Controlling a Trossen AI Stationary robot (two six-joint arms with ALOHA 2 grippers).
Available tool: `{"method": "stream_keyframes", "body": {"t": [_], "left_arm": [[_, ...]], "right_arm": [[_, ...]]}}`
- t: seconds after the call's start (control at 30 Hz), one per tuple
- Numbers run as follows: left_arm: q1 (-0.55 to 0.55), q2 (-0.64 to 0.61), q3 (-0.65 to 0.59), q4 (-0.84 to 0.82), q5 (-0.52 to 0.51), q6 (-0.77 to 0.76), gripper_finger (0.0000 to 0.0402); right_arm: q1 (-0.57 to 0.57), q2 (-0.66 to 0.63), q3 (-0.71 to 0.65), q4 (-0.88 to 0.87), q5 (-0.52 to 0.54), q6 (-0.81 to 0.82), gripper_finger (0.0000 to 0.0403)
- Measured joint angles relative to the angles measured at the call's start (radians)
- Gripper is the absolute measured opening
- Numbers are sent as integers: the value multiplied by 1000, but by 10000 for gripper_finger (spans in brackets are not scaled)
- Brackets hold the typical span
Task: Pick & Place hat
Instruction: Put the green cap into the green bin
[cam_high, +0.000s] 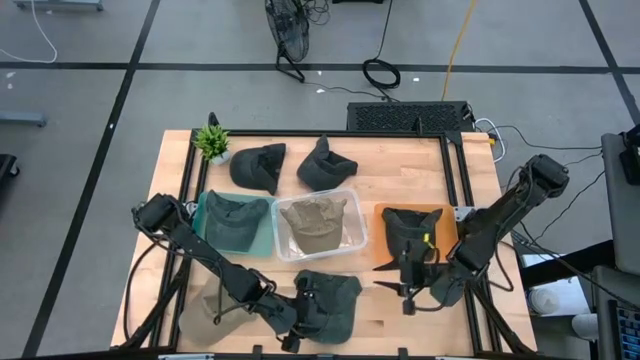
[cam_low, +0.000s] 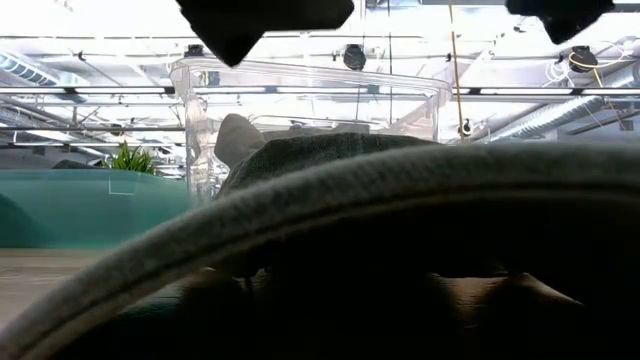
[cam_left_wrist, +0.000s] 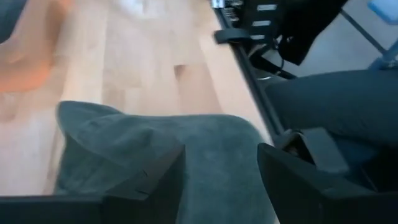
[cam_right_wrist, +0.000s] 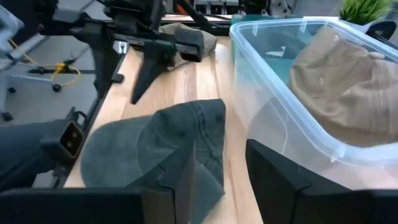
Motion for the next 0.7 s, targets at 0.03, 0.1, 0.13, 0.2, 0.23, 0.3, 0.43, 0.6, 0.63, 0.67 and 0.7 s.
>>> {"method": "stream_keyframes", "body": {"t": [0.03,0.1,0.13,0.2,0.23,0.3,0.43,0.6,0.63,0.67,0.7], "left_arm": [[8,0,0,-1,-1,-3,211],[21,0,0,0,-5,-19,212],[29,0,0,-1,-5,-35,212],[43,0,0,-9,-5,-76,212],[48,0,0,-18,-3,-91,212],[57,0,0,-29,16,-106,212],[63,6,0,-33,53,-127,212],[55,58,1,-31,56,-163,212],[55,72,1,-32,55,-178,212],[55,84,1,-33,52,-192,212],[55,95,1,-30,49,-203,212]], "right_arm": [[0,-12,-14,21,0,0,130],[-1,-33,-38,59,4,-8,130],[-1,-39,-48,78,4,-21,130],[-2,-39,-60,116,4,-46,130],[-2,-38,-63,131,4,-60,130],[-1,-37,-64,146,4,-74,130],[-1,-35,-64,148,4,-78,130],[-1,-35,-64,160,4,-78,130],[-1,-35,-64,160,3,-78,130],[-1,-35,-64,160,2,-78,130],[-1,-35,-64,160,1,-78,130]]}}
